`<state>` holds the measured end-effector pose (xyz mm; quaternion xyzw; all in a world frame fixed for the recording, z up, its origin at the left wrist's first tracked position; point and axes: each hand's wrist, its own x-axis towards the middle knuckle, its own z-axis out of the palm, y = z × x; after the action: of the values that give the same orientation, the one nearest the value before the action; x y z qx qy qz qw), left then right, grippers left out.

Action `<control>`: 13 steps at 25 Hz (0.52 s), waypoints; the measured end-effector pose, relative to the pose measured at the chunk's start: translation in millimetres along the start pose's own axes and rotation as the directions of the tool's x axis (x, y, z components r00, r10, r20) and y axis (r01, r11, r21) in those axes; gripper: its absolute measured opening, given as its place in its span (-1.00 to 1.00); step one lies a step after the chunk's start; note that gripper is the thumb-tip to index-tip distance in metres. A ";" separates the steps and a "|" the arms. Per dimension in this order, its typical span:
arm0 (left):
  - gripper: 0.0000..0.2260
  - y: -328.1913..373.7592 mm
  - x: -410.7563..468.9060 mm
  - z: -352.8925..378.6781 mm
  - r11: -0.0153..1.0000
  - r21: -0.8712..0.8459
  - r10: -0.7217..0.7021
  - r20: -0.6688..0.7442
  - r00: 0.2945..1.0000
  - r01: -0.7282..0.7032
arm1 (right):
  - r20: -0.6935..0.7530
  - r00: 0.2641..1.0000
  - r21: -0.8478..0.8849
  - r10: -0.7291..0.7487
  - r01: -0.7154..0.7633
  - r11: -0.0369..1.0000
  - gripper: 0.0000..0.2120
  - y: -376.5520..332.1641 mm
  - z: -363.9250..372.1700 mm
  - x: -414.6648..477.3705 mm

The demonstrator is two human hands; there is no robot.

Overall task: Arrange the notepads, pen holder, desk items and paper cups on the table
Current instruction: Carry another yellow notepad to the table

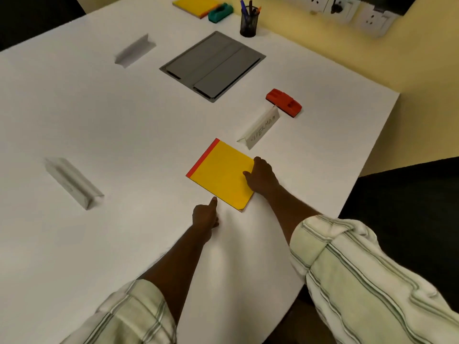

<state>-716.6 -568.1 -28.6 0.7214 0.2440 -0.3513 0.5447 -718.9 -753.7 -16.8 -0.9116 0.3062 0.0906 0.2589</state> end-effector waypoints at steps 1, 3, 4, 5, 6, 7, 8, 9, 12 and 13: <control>-0.67 2.3 8.3 5.4 1.000 -0.021 -0.013 -0.020 1.000 0.013 | -0.002 1.000 -0.009 0.003 -0.003 1.000 -0.43 2.4 -0.7 17.0; -0.68 5.3 19.7 14.3 0.997 -0.065 -0.036 -0.068 0.997 0.031 | -0.001 1.000 -0.021 0.001 -0.001 1.000 -0.44 5.1 0.1 41.1; -0.68 6.6 24.8 18.2 0.994 -0.098 -0.048 -0.101 0.994 0.038 | 0.007 1.000 -0.024 -0.001 0.001 1.000 -0.44 6.3 2.6 51.4; -0.69 8.3 29.8 22.2 0.990 -0.130 -0.064 -0.139 0.988 0.046 | 0.014 1.000 -0.031 0.002 -0.001 1.000 -0.43 7.7 5.6 59.9; -0.69 10.1 34.2 25.9 0.986 -0.159 -0.085 -0.177 0.980 0.057 | 0.020 1.000 -0.046 0.005 -0.004 0.999 -0.43 9.4 9.1 66.5; -0.70 11.7 37.9 29.1 0.980 -0.186 -0.110 -0.208 0.972 0.071 | 0.022 1.000 -0.073 0.008 -0.006 0.997 -0.43 10.7 12.7 71.2; -0.72 13.2 41.1 32.4 0.973 -0.216 -0.134 -0.231 0.964 0.084 | 0.019 1.000 -0.105 0.008 -0.006 0.994 -0.44 11.5 15.6 75.4; -0.75 14.9 43.6 35.7 0.966 -0.243 -0.154 -0.244 0.957 0.093 | 0.010 1.000 -0.131 0.004 -0.003 0.991 -0.45 11.9 17.6 79.0; -0.82 18.9 48.6 43.7 0.949 -0.294 -0.192 -0.251 0.949 0.114 | -0.023 1.000 -0.160 0.003 -0.006 0.987 -0.49 12.4 21.9 85.8; -0.84 19.3 50.7 45.4 0.944 -0.307 -0.206 -0.249 0.946 0.125 | -0.026 1.000 -0.155 0.015 -0.019 0.988 -0.48 12.8 23.2 87.8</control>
<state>-681.2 -618.7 -63.2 0.6535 0.4265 -0.2524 0.5721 -656.9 -795.0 -70.2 -0.9273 0.3092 0.1052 0.1826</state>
